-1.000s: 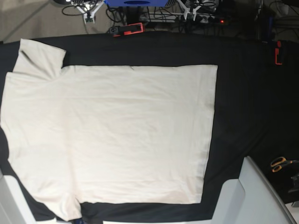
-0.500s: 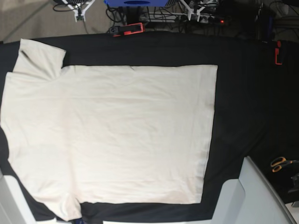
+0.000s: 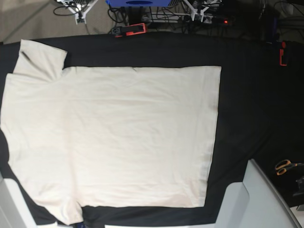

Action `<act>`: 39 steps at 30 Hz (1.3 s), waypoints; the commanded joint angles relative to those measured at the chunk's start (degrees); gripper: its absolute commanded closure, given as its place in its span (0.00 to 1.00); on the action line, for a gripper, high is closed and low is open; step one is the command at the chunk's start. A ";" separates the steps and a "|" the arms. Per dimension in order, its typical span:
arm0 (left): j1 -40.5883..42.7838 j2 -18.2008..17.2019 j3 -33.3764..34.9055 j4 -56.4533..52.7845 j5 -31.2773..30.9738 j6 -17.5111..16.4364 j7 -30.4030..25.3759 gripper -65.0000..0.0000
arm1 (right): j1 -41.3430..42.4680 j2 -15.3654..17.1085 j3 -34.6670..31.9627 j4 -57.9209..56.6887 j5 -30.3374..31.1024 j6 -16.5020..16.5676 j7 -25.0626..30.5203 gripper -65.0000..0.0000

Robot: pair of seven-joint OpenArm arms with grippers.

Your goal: Fold the T-shirt properly

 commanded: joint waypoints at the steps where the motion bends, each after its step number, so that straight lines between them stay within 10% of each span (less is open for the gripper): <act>1: 0.55 -0.07 0.08 0.17 0.06 0.19 -0.25 1.00 | -0.35 0.13 0.03 0.06 0.21 -0.08 -0.12 0.96; 16: 4.16 -1.48 0.08 3.34 0.06 0.19 -1.83 1.00 | -4.13 0.13 0.21 2.88 0.38 -0.08 -0.03 0.97; 39: 39.68 -8.16 -10.38 63.12 -0.65 0.27 -5.44 1.00 | -38.94 0.83 17.35 73.03 0.47 -0.17 -22.10 1.00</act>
